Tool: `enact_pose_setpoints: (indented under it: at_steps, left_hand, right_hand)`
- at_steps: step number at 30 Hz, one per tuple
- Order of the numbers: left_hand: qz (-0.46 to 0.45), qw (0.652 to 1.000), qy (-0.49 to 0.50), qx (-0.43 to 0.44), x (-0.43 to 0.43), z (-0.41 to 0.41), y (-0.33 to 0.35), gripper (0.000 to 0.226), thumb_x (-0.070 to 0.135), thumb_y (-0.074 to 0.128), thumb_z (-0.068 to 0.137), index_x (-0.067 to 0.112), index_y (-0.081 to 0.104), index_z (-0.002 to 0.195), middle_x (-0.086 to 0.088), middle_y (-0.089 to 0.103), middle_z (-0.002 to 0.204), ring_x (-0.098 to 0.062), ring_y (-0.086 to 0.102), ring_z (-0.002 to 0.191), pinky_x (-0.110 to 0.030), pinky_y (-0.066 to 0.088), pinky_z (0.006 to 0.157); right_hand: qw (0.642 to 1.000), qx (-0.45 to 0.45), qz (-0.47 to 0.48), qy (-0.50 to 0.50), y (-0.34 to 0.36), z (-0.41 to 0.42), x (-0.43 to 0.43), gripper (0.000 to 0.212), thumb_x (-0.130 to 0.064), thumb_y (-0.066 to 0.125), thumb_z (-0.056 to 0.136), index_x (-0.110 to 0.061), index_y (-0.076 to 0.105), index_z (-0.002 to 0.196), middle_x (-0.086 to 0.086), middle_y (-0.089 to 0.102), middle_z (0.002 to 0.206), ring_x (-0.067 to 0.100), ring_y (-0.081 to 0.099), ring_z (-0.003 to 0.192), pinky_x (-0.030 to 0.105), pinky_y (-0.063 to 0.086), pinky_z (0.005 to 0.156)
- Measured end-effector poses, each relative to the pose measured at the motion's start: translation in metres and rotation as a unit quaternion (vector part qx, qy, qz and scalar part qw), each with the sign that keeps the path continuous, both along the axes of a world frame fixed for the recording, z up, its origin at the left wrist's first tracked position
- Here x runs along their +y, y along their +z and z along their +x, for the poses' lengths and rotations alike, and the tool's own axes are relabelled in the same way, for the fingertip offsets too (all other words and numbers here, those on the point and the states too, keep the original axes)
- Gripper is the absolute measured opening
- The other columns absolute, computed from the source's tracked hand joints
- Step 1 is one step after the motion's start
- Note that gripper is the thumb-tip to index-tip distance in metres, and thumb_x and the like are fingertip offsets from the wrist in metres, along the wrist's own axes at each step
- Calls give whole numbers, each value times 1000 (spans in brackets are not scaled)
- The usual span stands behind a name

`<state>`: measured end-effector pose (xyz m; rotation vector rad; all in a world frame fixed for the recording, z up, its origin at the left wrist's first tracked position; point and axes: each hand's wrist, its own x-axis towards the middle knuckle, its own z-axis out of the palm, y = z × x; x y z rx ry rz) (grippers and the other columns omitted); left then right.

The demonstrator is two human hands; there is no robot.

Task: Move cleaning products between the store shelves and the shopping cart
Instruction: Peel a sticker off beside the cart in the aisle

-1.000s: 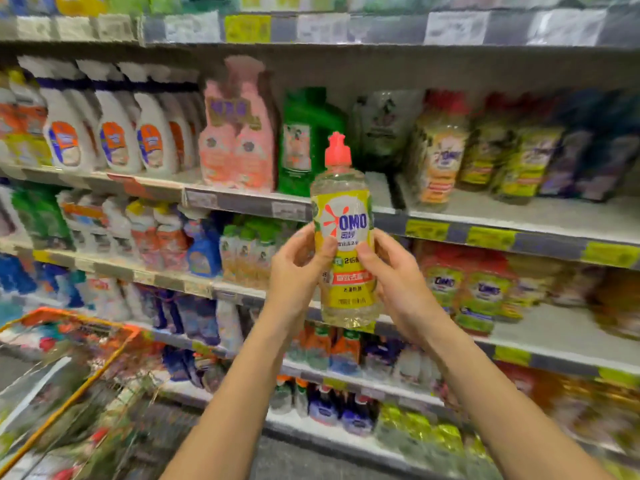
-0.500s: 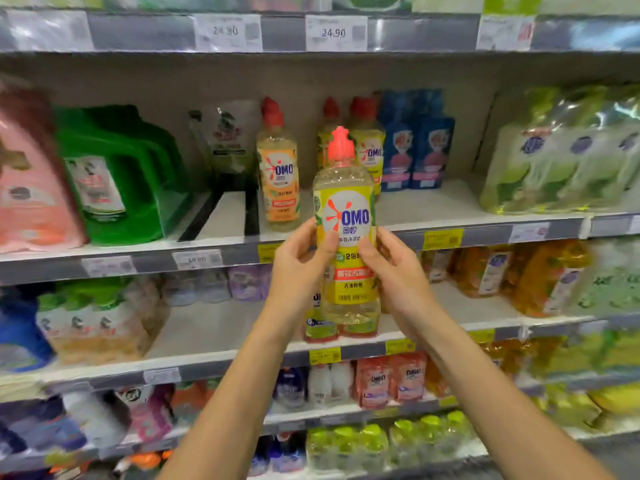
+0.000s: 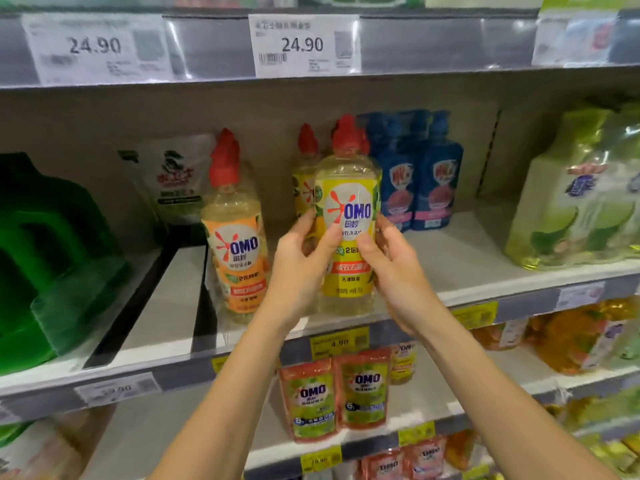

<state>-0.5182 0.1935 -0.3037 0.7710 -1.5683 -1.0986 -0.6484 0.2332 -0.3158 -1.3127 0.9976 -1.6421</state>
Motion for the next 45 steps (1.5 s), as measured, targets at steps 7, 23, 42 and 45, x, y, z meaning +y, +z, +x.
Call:
enact_pose_setpoints:
  at_steps: [7, 23, 42, 45]
  left_hand:
    - [-18, 994, 60, -91, -45, -2, -23, 92, 62, 71, 66, 30, 36, 145, -1, 50, 142, -18, 50, 129, -48, 44, 104]
    - [-46, 944, 170, -280, -82, -16, -21, 62, 14, 67, 87, 16, 37, 141, -4, 45, 137, -19, 43, 127, -24, 33, 101]
    - [8, 912, 239, -334, -115, -40, -10, 46, 12, 66, 88, 2, 45, 128, -14, 46, 129, -26, 47, 122, -28, 37, 94]
    - [16, 915, 230, -330, -116, -40, -11, 47, 12, 67, 88, 2, 44, 129, -15, 46, 130, -27, 47, 123, -31, 38, 97]
  right_hand:
    - [998, 65, 21, 14, -17, -13, -49, 51, -19, 53, 97, -35, 36, 143, -11, 53, 136, 2, 54, 122, 19, 51, 92]
    - [884, 452, 46, -115, -13, -27, -93, 38, -25, 65, 91, -12, 52, 124, 6, 63, 116, 24, 59, 107, 27, 41, 86]
    - [928, 369, 47, -30, -31, -28, -97, 55, -20, 63, 93, -23, 39, 143, -1, 53, 136, 19, 50, 126, 43, 45, 105]
    - [932, 358, 58, -22, -34, -27, -97, 53, -21, 63, 93, -28, 41, 141, -5, 53, 135, 17, 51, 124, 42, 46, 105]
